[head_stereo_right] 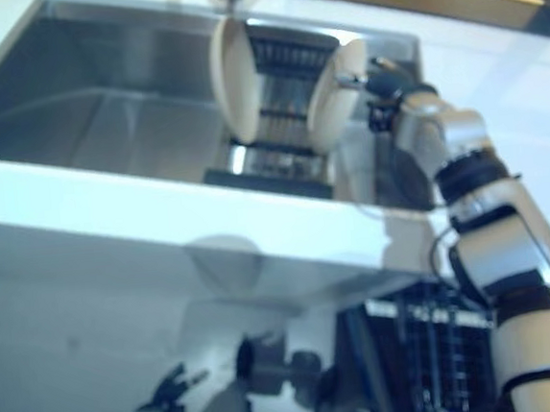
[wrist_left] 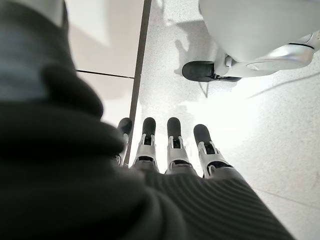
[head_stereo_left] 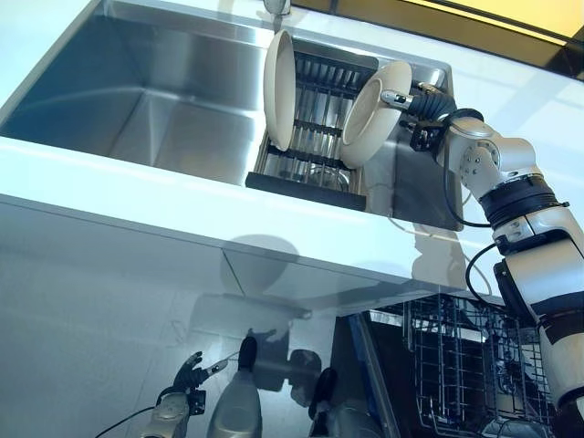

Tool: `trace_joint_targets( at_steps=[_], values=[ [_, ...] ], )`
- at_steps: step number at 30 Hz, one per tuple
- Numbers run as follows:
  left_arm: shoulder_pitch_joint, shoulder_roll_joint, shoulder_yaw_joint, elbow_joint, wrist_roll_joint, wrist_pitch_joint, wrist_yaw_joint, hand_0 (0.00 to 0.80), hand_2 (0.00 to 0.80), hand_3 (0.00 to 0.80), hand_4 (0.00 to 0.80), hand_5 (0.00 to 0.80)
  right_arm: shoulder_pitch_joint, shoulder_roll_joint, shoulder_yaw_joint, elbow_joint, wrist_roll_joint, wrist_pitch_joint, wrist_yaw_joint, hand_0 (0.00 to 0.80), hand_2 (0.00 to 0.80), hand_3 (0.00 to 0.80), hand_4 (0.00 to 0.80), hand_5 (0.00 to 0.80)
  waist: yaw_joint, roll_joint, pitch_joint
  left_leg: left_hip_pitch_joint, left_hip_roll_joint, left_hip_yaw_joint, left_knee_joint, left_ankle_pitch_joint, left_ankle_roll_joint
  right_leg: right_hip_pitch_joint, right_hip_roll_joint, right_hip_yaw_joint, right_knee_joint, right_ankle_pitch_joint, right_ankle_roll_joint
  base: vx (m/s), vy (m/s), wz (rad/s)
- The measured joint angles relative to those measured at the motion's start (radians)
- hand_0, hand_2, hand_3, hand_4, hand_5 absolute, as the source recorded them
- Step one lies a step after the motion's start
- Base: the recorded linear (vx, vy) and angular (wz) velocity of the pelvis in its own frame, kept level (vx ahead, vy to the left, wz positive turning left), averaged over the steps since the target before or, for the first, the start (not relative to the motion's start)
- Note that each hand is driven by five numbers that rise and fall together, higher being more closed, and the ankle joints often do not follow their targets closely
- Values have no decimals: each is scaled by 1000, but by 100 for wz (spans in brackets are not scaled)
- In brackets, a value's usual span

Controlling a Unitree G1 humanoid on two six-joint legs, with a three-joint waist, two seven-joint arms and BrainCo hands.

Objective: Take plates into dishwasher

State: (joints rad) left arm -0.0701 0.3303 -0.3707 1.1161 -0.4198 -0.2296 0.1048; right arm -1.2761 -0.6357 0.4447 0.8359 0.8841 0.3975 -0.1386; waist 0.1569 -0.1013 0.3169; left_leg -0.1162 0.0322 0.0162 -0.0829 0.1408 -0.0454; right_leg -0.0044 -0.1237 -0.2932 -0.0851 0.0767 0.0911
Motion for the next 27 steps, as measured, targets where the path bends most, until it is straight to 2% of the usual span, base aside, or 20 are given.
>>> trace_joint_targets(
  at_steps=[5, 10, 11, 12, 13, 14, 27],
  values=[
    [0, 1, 0, 0, -8, 0, 0, 0, 0, 0, 0, 0, -6, 1, 0, 4, -1, 0, 13, 0, 0, 0, 0, 0, 4, -17, 8, -3, -1, -11, 0, 4, 0, 3, 0, -6, 0, 0, 0, 1, 15, 6],
    [1, 1, 0, -2, -36, -1, 0, 0, 0, 0, 0, 0, -6, 8, 0, 10, -10, 0, 20, 0, 0, 0, 0, 0, 7, -18, 9, -7, -2, -19, 0, 9, 0, 3, 0, -15, 0, 0, 0, -6, 15, 5],
    [1, 1, 0, -3, -38, -1, 0, 0, 0, 0, 0, 0, -7, 10, 0, 10, -13, 0, 20, 82, 82, 82, 82, 82, 7, -18, 9, -7, -2, -19, 0, 9, 0, 3, 0, -15, 0, 0, 0, 0, 0, 0],
    [2, 1, 1, -6, -51, -1, 0, 0, 0, 0, 0, 0, -7, 15, 0, 10, -27, 0, 20, 304, 304, 304, 304, 304, 7, -18, 9, -8, -2, -20, 0, 9, 0, 3, 0, -15, 0, 0, 0, 0, 0, 0],
    [3, 1, 1, -6, -57, -1, 0, 0, 0, 0, 0, 0, -12, 20, 0, 10, -40, 1, 20, 599, 599, 599, 599, 599, 7, -18, 9, -8, -2, -20, 0, 10, -1, 3, 0, -15, 0, 0, 0, -6, 30, 0],
    [3, 1, 1, -7, -66, -1, 0, 0, 0, 0, 0, 0, -18, 23, 0, 11, -53, 1, 20, 800, 800, 800, 800, 800, 6, -18, 9, -8, -2, -20, 0, 10, -1, 3, 0, -15, 0, 0, 0, 0, 0, 0],
    [6, 1, 2, -14, -74, -24, -4, 0, 0, 0, 0, 0, -45, 24, 2, 87, -124, 22, 25, 800, 800, 800, 800, 800, 24, -21, 7, -13, -3, -28, 0, 12, 0, 3, 0, -18, 0, 0, 0, 4, -5, 1]
  ],
)
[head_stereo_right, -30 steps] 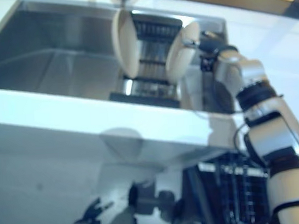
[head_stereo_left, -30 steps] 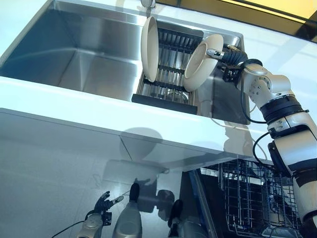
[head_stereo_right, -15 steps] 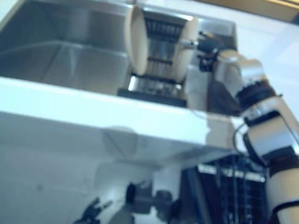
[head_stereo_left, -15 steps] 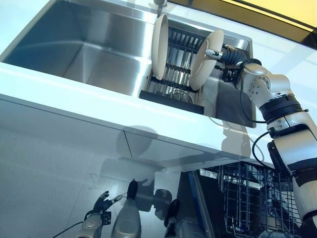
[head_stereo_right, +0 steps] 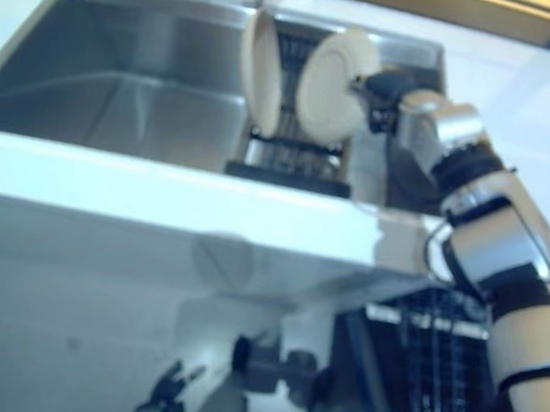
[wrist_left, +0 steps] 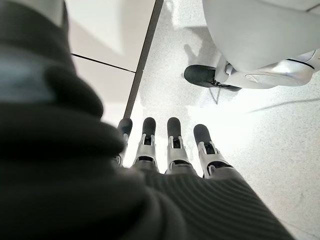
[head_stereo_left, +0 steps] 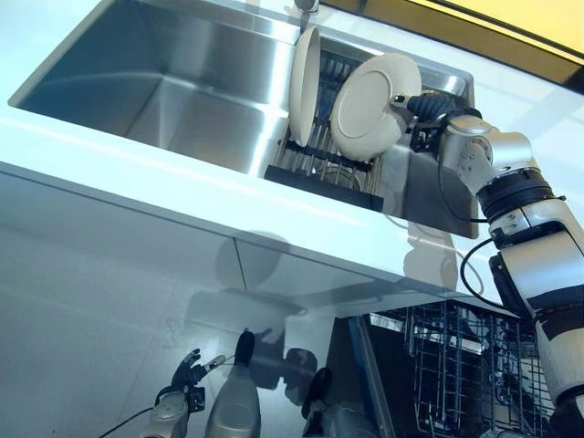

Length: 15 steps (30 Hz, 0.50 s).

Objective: Take plates into dishwasher

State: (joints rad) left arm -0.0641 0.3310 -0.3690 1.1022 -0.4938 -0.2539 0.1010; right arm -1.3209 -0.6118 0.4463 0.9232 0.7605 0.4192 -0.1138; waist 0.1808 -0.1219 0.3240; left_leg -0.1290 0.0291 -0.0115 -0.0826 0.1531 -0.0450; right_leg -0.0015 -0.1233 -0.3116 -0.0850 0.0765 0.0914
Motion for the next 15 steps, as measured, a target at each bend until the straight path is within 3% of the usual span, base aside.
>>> trace_joint_targets(
  at_steps=[15],
  values=[
    [0, 0, 0, 0, 0, -9, 1, 0, 0, 0, 0, 0, -1, -2, 0, 22, -2, -5, -19, 800, 800, 800, 800, 800, 0, -1, -1, 1, 0, 0, 0, 2, 1, 2, 0, 1, 0, 0, 0, 0, 0, 0]
  ],
)
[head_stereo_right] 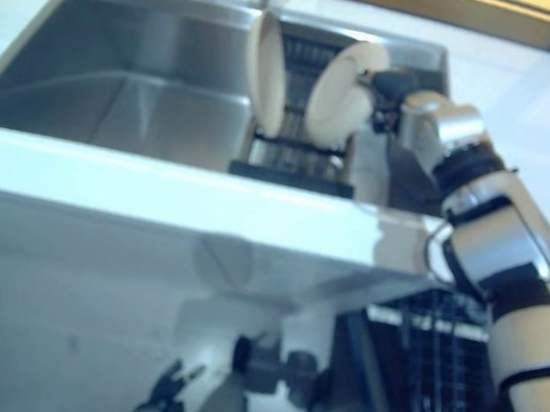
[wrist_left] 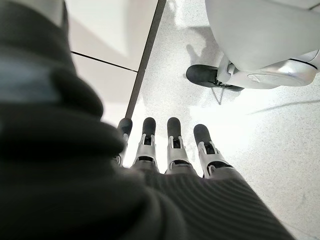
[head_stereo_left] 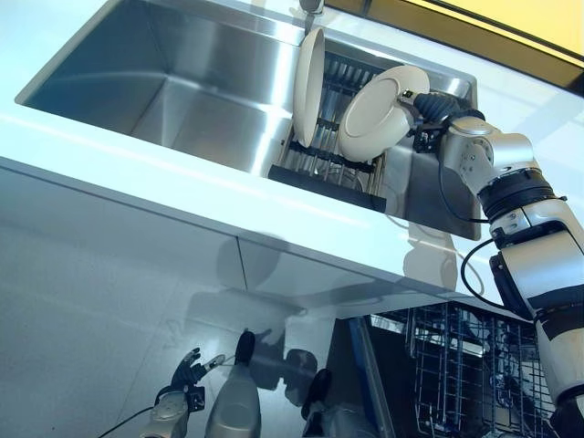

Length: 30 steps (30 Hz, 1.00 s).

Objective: Take plates into dishwasher

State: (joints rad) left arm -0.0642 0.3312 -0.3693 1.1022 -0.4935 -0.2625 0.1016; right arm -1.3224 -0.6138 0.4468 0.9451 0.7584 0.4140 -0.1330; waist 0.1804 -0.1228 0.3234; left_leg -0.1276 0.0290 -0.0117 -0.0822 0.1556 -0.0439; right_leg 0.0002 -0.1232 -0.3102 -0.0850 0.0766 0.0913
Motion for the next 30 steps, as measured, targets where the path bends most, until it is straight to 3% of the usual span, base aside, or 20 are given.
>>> trace_joint_targets(
  at_steps=[10, 19, 25, 30],
  values=[
    [9, 4, 2, 3, 10, -8, 0, 0, 0, 0, 0, 0, -23, -97, 27, 0, -42, -48, -18, 800, 800, 800, 800, 800, -4, -13, -9, 40, 2, 9, -1, -3, -2, 35, 1, 8, 0, 0, 0, 37, -29, -3],
    [38, 21, 3, 17, 14, -9, -9, 0, 0, 0, 0, 0, -59, -159, 37, 3, -39, -66, -65, 800, 800, 800, 800, 800, -28, -68, -55, 54, 11, 35, -1, -9, -6, 33, 2, 35, 0, 2, -1, -12, -32, -9],
    [50, 22, 3, 19, 49, -11, -15, 0, 0, 0, 0, 0, -62, -190, 64, 6, -39, -66, -60, 800, 800, 800, 800, 800, -31, -62, -94, 75, 14, 62, -2, -16, -6, 38, 2, 61, 0, 4, -1, 10, -11, -14],
    [65, 22, 3, 21, 50, -12, -21, 0, 0, 0, 0, 0, -75, -203, 117, 10, -59, -67, -22, 800, 800, 800, 800, 800, -60, -61, -130, 97, 19, 85, -2, -26, -8, 48, 5, 84, 0, 4, -1, 4, -19, -13]
  ],
)
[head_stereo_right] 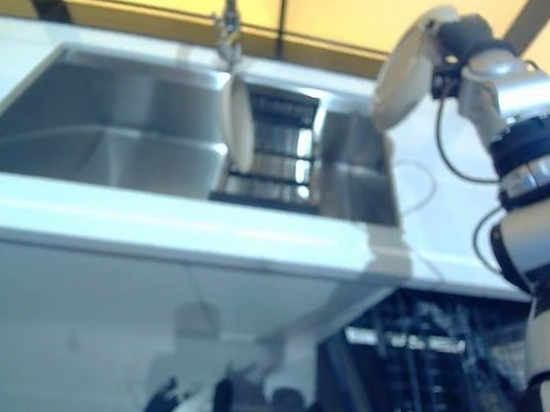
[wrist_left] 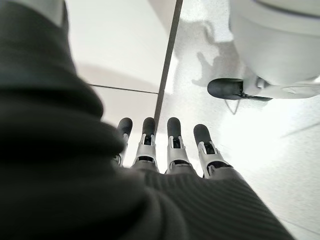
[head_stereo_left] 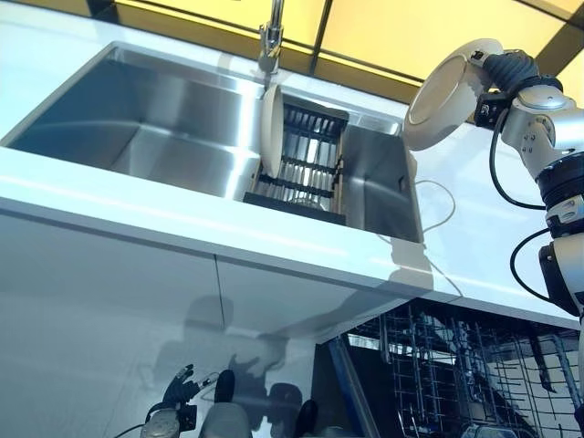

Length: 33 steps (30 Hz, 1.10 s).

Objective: Take plates into dishwasher

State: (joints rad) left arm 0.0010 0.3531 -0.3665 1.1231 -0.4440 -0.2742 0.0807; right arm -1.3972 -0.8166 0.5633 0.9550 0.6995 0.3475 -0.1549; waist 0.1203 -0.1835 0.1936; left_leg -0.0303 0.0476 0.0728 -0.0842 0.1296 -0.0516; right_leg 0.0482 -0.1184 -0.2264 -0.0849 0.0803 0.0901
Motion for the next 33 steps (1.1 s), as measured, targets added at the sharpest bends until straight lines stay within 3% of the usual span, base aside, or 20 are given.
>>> trace_joint_targets(
  at_steps=[12, 21, 33],
  values=[
    [34, 1, 3, 12, 41, 3, -13, 0, 0, 0, 0, 0, 0, -94, 40, 13, -92, 10, 145, 800, 800, 800, 800, 800, -57, -9, -74, 36, 19, 59, -1, -14, -6, 1, 13, 58, 0, -3, 4, 15, -14, -16],
    [37, 1, 5, 29, 59, 11, -23, 0, 0, 0, 0, 0, 33, -238, 71, 16, -171, 23, 277, 800, 800, 800, 800, 800, -108, -5, -129, 48, 19, 102, -2, -23, -5, -12, 12, 103, 0, 3, -2, 2, -11, -15],
    [40, -5, 5, 31, 86, 34, -44, 0, 0, 0, 0, 0, 283, -381, -13, -30, -224, 11, 363, 800, 800, 800, 800, 800, -180, 26, -148, 69, 26, 159, -7, -44, -2, -26, 14, 151, -4, 3, 4, 0, -14, -13]
  ],
)
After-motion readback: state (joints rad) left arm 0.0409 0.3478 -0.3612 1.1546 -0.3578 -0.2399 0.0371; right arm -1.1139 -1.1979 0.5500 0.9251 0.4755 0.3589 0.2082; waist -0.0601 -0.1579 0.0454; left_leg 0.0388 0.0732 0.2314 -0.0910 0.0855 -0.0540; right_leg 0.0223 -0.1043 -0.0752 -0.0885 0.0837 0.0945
